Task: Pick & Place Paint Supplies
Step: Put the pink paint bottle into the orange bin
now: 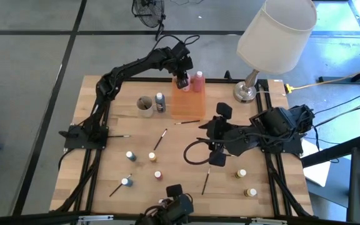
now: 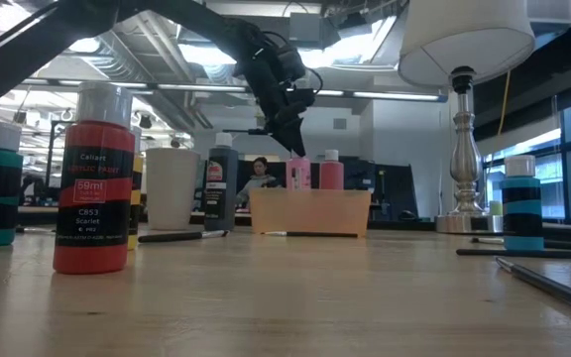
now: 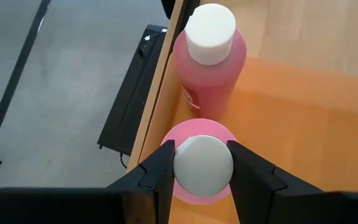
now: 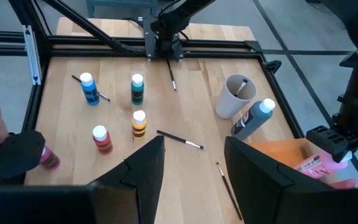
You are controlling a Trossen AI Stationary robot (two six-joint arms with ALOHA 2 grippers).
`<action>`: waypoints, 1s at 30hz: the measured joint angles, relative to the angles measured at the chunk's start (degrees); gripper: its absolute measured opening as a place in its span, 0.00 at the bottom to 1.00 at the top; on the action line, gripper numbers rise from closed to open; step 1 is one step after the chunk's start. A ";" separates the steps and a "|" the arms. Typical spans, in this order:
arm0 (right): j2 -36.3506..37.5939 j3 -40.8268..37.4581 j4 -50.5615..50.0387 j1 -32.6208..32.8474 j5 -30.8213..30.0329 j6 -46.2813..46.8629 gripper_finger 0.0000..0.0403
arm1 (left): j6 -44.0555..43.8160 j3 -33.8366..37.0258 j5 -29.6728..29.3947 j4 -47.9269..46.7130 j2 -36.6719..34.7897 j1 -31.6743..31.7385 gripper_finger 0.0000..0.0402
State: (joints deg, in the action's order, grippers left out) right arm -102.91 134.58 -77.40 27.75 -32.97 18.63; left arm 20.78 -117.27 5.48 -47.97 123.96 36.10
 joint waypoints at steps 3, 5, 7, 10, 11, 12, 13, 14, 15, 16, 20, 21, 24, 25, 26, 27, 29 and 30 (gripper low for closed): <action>0.00 0.00 0.03 0.00 0.00 0.00 0.43 | 0.00 0.00 0.11 0.00 0.00 0.00 0.30; 0.00 0.00 0.03 -0.04 0.00 0.00 0.43 | -0.02 0.00 0.15 -0.04 0.00 0.00 0.30; 0.00 0.00 0.03 -0.02 0.00 0.00 0.43 | -0.09 0.00 0.15 -0.02 0.00 0.00 0.30; 0.00 0.00 0.03 -0.02 0.04 0.00 0.43 | -0.46 0.00 0.37 -0.04 0.00 0.00 0.31; 0.00 0.00 0.03 -0.02 0.04 0.00 0.43 | -0.47 0.00 0.64 -0.03 0.00 0.00 0.33; 0.00 0.00 0.01 -0.02 0.04 0.00 0.43 | -0.46 0.00 1.12 0.02 0.00 0.00 0.34; 0.00 0.00 -0.03 -0.02 0.04 0.00 0.43 | -0.48 0.00 1.68 0.10 0.00 0.00 0.34; 0.00 0.00 -0.07 -0.02 0.09 0.00 0.43 | -0.48 0.00 2.07 0.19 0.00 0.00 0.34; 0.00 0.00 -0.15 -0.02 0.15 0.00 0.43 | -0.48 0.00 2.16 0.23 0.00 0.00 0.34; 0.00 0.00 -0.23 -0.02 0.15 0.00 0.43 | -0.48 0.00 2.16 0.24 0.00 0.00 0.34; 0.00 0.00 -0.47 -0.02 0.15 0.00 0.43 | -0.48 0.00 2.16 0.34 0.00 -0.02 0.33; 0.00 0.00 -0.51 -0.02 0.15 0.00 0.43 | -0.48 0.00 2.15 0.56 0.00 0.00 0.33; 0.00 0.00 -0.68 -0.02 0.15 0.00 0.42 | 0.04 0.00 2.14 1.07 0.00 0.00 0.34; 0.00 0.00 -0.71 -0.02 0.15 0.00 0.42 | -0.07 0.00 2.14 1.24 0.00 0.00 0.34; 0.00 0.00 -0.73 -0.02 0.15 0.00 0.42 | -0.46 0.00 2.32 1.55 0.00 0.00 0.35; 0.00 0.00 -0.78 -0.02 0.15 0.00 0.42 | -0.90 0.00 2.74 1.98 0.00 0.00 0.35; 0.00 0.00 -0.86 -0.02 0.15 0.00 0.42 | -2.95 0.00 3.36 2.21 0.00 0.00 0.36; 0.00 0.00 -0.86 -0.02 0.15 0.00 0.42 | -3.93 0.00 3.39 2.15 0.00 0.00 0.36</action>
State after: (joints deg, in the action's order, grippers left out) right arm -102.91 134.58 -78.26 27.73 -32.82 18.63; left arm 16.84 -117.27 8.86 -45.82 123.96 36.10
